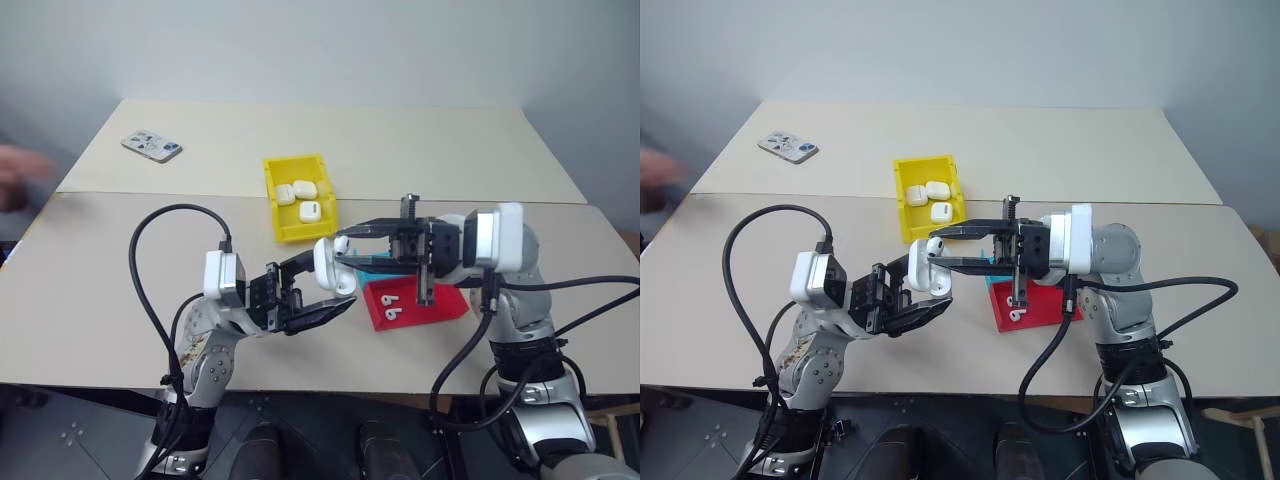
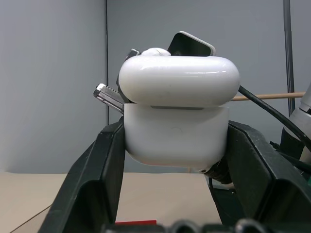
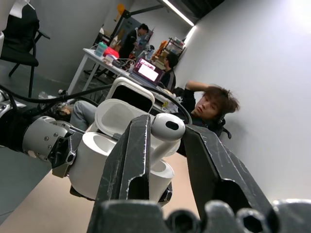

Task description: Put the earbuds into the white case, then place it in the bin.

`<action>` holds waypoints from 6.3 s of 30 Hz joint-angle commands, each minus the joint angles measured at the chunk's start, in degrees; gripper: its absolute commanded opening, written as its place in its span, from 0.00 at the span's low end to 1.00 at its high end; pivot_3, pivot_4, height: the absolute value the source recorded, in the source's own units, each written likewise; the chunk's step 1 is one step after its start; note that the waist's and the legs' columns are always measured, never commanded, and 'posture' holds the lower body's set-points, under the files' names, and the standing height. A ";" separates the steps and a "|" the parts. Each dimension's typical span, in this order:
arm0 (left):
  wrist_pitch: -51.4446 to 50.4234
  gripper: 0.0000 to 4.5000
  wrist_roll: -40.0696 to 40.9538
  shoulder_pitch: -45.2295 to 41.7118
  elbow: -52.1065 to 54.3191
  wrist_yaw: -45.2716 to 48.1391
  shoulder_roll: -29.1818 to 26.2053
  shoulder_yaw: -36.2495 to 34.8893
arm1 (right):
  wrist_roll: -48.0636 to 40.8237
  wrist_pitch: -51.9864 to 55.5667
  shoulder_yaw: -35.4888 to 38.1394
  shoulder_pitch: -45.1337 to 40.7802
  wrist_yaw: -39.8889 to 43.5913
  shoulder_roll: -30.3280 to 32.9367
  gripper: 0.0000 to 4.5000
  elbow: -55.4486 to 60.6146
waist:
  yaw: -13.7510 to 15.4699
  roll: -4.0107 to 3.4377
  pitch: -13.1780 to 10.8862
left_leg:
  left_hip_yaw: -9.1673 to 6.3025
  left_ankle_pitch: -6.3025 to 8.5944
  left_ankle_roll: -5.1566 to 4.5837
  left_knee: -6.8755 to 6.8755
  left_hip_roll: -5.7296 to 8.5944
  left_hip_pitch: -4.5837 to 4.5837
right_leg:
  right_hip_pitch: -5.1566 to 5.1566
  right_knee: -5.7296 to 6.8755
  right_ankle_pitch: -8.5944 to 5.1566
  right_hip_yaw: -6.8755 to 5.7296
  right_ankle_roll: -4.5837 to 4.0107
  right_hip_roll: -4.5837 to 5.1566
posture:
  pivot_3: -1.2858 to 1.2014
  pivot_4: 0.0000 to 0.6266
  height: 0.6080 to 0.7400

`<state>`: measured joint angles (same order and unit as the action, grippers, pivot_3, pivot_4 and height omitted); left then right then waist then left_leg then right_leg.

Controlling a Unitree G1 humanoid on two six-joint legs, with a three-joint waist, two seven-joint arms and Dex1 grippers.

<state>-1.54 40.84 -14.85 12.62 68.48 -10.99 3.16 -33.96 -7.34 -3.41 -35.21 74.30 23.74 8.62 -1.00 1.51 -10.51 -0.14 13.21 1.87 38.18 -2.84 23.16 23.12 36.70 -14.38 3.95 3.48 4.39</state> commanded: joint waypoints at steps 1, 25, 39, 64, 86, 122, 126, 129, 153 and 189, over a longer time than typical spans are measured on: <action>1.08 0.62 0.62 -1.02 2.49 0.01 0.45 0.48 | 0.03 -0.20 -0.15 -0.73 0.08 -0.26 0.30 0.68 | -0.01 0.00 0.00 | 0.00 0.00 0.00 0.00 0.00 0.00 | 0.00 0.00 0.00 0.00 0.00 0.00 | 0.52 0.24 1.00; 2.32 0.62 -0.08 -1.58 1.17 0.42 0.67 -0.09 | 0.90 -1.02 -0.07 -0.17 1.88 1.13 0.54 0.15 | 0.00 0.00 0.00 | 0.01 0.00 0.00 0.00 0.00 0.00 | 0.00 0.00 0.00 0.00 0.00 0.00 | 0.52 0.24 1.00; 8.09 0.62 -3.11 8.30 0.52 5.64 -10.45 -6.60 | 15.48 27.08 -7.60 -13.86 1.16 26.35 0.54 -9.60 | -0.34 -0.03 -0.02 | 0.05 0.00 -0.01 -0.05 -0.01 -0.02 | 0.05 -0.02 -0.04 0.01 -0.06 -0.01 | 0.52 0.24 1.00; 11.60 0.62 -7.77 16.91 7.38 -5.94 -8.45 -3.10 | 50.60 9.78 -28.43 -37.22 8.64 5.84 0.54 -51.30 | -1.35 -0.07 -0.04 | 0.08 0.00 0.00 -0.10 -0.03 0.05 | 0.18 0.05 -0.04 0.01 -0.08 0.02 | 0.52 0.24 1.00; 12.33 0.62 -7.48 16.22 6.58 -5.62 -9.43 -1.96 | 55.70 14.18 -28.99 -36.12 5.28 1.39 0.54 -57.16 | -1.41 -0.07 -0.04 | 0.09 0.00 0.00 -0.10 -0.02 0.05 | 0.18 0.06 -0.04 0.01 -0.07 0.02 | 0.52 0.24 1.00; 14.04 0.62 -8.82 15.81 4.08 -3.55 -10.52 -1.74 | 56.54 14.05 -29.11 -34.76 5.55 1.39 0.38 -56.08 | -1.44 -0.08 -0.04 | 0.09 0.00 0.00 -0.10 -0.02 0.03 | 0.18 0.08 -0.05 0.01 -0.08 0.01 | 0.52 0.24 1.00; 13.92 0.62 -8.82 15.70 4.14 -3.56 -10.57 -1.78 | 56.69 13.99 -29.00 -34.47 5.33 1.49 0.15 -55.60 | -1.43 -0.08 -0.04 | 0.09 0.00 0.00 -0.10 -0.02 0.02 | 0.17 0.08 -0.04 0.01 -0.07 0.02 | 0.52 0.24 1.00; 13.64 0.62 -8.71 15.58 4.25 -3.70 -10.55 -1.72 | 56.68 13.93 -28.91 -34.27 5.29 1.58 0.14 -55.12 | -1.44 -0.08 -0.04 | 0.09 0.00 0.00 -0.10 -0.02 0.02 | 0.16 0.08 -0.04 0.01 -0.08 0.02 | 0.52 0.24 1.00; 6.49 0.62 -2.06 6.35 4.51 -5.15 -9.51 -1.78 | 3.73 51.38 23.55 -16.03 -1.32 3.73 0.14 3.19 | 0.30 -0.03 -0.01 | -0.05 0.01 -0.01 -0.12 -0.03 0.07 | 0.06 0.00 -0.04 -0.11 -0.07 0.02 | 0.52 0.24 1.00; 0.63 0.62 -0.07 -3.08 0.23 -0.24 -2.98 0.37 | -15.88 36.30 6.59 7.21 -9.15 -0.29 0.14 17.60 | -0.58 -0.05 -0.01 | -0.04 0.00 -0.01 -0.10 0.00 0.02 | 0.05 0.03 -0.06 -0.03 -0.03 -0.01 | 0.52 0.24 1.00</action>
<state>-1.58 40.58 -17.77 11.19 68.35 -14.16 3.71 -49.50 30.50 2.78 -27.95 65.61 23.10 23.59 -1.58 1.46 -10.52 -0.17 13.22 1.86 38.08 -2.84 23.18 23.17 36.73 -14.44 3.92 3.44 4.37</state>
